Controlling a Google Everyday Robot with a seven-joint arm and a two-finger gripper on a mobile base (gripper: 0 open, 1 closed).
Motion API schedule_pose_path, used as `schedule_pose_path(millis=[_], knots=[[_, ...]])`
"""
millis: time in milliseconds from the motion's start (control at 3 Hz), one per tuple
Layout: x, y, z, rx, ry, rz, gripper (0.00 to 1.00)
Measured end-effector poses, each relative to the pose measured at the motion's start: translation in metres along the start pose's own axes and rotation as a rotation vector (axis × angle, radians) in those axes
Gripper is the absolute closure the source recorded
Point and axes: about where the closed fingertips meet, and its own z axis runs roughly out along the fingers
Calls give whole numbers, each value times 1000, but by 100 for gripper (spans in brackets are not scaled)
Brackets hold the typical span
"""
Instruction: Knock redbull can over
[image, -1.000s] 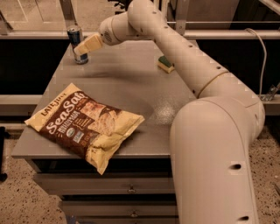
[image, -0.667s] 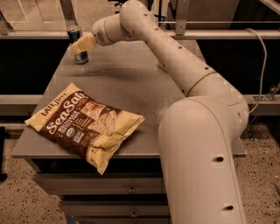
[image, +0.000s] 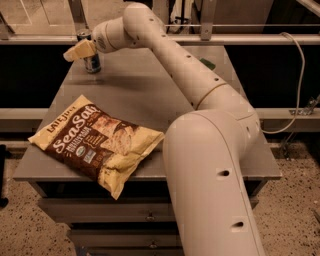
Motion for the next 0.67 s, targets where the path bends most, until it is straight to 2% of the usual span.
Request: schedule_pose_path(millis=[333,667], knots=[[-1,4,8,-13,-3,18,37],[2,3,1,-6,-2,40,60]])
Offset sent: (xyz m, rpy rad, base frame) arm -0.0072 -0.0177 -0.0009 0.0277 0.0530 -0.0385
